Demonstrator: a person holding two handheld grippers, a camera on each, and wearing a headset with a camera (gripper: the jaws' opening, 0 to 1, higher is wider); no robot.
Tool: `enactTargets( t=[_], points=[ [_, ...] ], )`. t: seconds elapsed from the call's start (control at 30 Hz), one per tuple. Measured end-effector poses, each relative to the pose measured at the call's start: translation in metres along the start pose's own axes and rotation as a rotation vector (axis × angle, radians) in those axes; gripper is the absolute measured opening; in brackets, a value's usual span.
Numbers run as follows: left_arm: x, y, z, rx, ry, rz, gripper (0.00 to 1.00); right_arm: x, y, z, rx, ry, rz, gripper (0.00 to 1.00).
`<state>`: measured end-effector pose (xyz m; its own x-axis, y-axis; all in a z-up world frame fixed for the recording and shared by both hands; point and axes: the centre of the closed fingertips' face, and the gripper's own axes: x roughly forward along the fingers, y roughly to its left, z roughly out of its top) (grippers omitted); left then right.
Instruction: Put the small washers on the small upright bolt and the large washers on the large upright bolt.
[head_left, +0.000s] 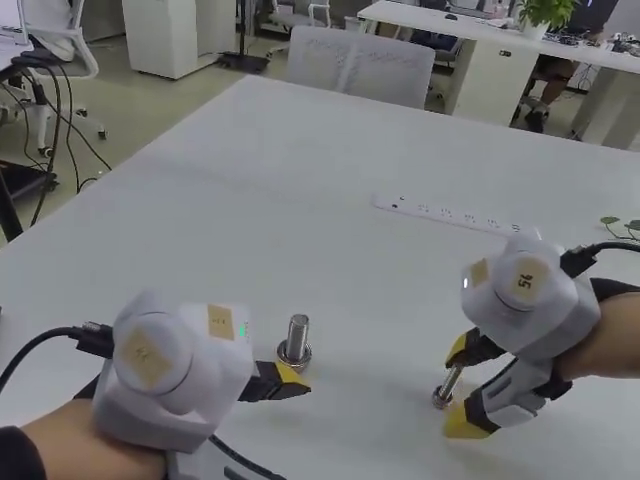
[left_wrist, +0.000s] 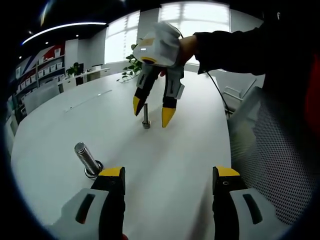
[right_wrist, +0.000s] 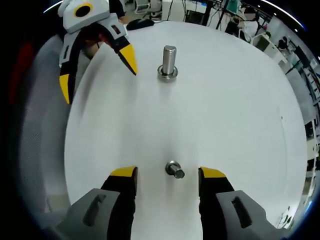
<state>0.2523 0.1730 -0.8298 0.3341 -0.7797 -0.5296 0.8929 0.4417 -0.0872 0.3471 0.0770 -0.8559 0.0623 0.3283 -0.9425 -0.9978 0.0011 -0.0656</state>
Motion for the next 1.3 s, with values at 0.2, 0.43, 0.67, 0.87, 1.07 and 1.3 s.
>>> enactTargets(
  t=[0.2, 0.43, 0.67, 0.87, 1.07, 1.3],
  points=[
    [0.001, -0.001, 0.000, 0.004, 0.002, -0.006, 0.71, -0.002, 0.004, -0.003, 0.029, -0.041, -0.007, 0.64],
    [0.001, -0.002, 0.001, 0.006, 0.003, -0.009, 0.71, -0.005, 0.009, -0.004, 0.056, -0.091, -0.030, 0.79],
    [0.000, -0.002, 0.002, 0.008, 0.003, -0.009, 0.71, -0.011, 0.015, -0.001, 0.087, -0.145, -0.052, 0.85],
    [-0.002, -0.001, 0.003, 0.006, -0.005, -0.002, 0.71, -0.015, 0.022, 0.000, 0.124, -0.187, -0.075, 0.87],
    [-0.004, 0.001, 0.004, 0.006, -0.009, 0.008, 0.71, -0.019, 0.033, -0.001, 0.147, -0.215, -0.092, 0.87],
    [-0.011, 0.005, 0.008, 0.003, -0.021, 0.027, 0.71, -0.025, 0.048, 0.001, 0.188, -0.265, -0.109, 0.87]
  ],
)
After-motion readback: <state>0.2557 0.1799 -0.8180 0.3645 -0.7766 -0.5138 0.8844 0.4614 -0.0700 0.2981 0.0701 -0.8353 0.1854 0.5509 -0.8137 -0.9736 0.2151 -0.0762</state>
